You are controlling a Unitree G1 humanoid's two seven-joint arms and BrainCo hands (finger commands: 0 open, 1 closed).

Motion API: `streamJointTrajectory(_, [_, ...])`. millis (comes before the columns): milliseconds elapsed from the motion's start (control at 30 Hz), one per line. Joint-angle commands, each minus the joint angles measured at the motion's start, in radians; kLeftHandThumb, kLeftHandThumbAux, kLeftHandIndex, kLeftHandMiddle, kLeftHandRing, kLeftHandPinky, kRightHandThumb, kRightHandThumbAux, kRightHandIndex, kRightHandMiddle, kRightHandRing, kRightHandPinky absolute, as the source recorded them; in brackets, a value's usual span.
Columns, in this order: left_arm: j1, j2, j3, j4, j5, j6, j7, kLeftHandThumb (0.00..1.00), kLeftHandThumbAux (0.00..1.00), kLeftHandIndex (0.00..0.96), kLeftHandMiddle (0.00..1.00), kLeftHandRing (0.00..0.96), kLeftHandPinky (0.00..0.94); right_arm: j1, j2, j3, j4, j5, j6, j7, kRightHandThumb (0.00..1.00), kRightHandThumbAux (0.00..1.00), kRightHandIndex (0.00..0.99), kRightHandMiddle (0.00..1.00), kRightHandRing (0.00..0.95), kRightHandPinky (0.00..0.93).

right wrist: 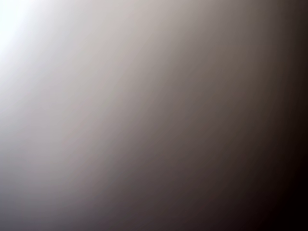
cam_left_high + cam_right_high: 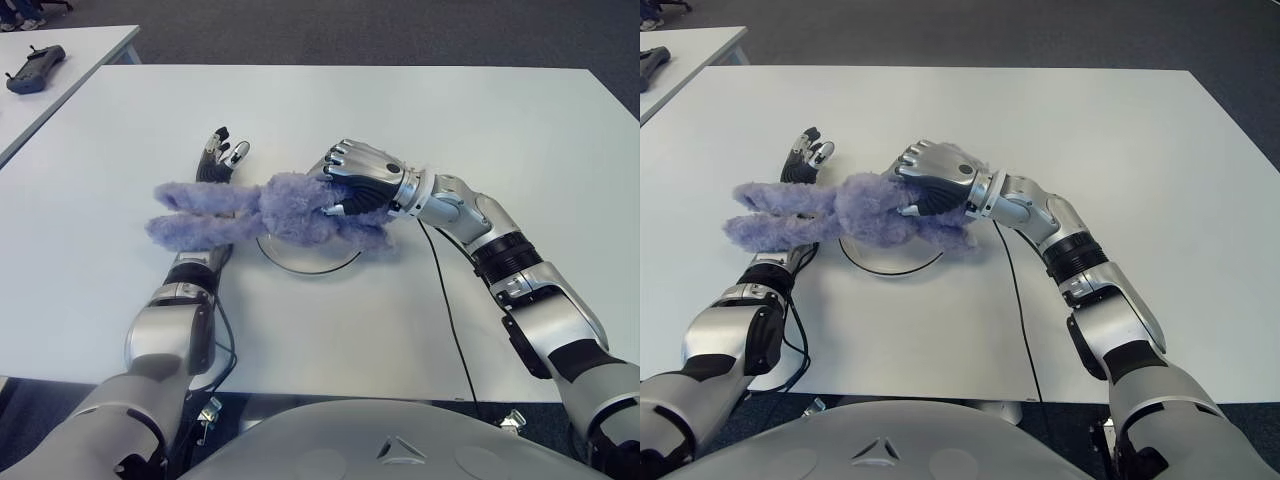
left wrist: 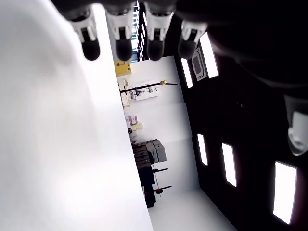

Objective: Put the doll into the plate.

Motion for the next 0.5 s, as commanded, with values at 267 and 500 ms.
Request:
streamJointTrajectory(267, [0.268, -0.165, -0.056, 0.173, 0.047, 0.006, 0.031, 0.000, 0.442, 0.000, 0.011, 0.000, 0.000, 0.028, 0.000, 0.065, 0.034, 0.020, -0.024, 0.103, 0.759, 0.740, 0.721, 0.856, 0.859, 0.880])
streamJointTrajectory(500, [0.267, -0.169, -0.055, 0.174, 0.045, 0.014, 0.032, 0.000, 0.446, 0.000, 0.015, 0.000, 0.000, 0.032, -0.003, 0.067, 0.040, 0.035, -0.018, 0.126, 0.779, 0.751, 0.711, 0.842, 0.851, 0.869])
